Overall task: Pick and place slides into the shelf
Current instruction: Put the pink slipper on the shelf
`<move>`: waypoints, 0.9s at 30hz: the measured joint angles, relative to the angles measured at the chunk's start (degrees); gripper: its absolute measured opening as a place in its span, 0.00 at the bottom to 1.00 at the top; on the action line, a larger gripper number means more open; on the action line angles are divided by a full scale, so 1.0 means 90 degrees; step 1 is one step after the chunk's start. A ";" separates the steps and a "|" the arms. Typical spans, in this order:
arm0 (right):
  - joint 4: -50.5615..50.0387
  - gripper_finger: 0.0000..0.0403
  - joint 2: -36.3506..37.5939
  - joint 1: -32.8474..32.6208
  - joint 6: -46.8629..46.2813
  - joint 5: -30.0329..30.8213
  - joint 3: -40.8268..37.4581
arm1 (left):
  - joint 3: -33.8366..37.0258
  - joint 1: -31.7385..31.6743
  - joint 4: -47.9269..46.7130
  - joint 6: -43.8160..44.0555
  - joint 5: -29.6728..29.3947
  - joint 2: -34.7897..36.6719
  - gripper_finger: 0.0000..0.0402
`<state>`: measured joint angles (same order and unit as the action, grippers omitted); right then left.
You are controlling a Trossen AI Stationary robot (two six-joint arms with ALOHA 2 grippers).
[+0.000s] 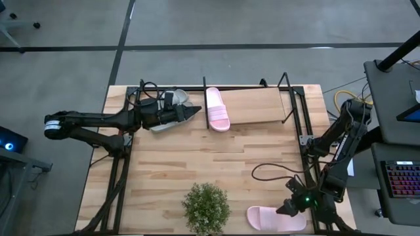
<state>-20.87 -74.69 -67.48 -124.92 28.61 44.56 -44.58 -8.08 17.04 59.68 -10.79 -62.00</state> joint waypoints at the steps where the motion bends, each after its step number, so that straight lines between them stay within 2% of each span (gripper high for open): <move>1: 0.0008 0.56 -0.0057 0.0000 -0.0046 -0.0009 0.0000 | 0.0000 0.0000 0.0000 0.0000 0.0000 0.0000 0.72; 7: 0.0178 0.56 -0.0450 -0.0002 -0.0236 -0.0228 0.0000 | 0.0000 0.0000 0.0002 0.0005 0.0002 0.0000 0.72; 27: 0.1221 0.56 -0.1274 0.0000 -0.0292 -0.0231 0.0002 | 0.0000 0.0000 0.0005 0.0158 0.0007 0.0000 0.72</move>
<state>-9.87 -86.16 -67.48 -127.55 26.52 44.58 -44.58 -8.08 17.08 61.10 -10.72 -62.00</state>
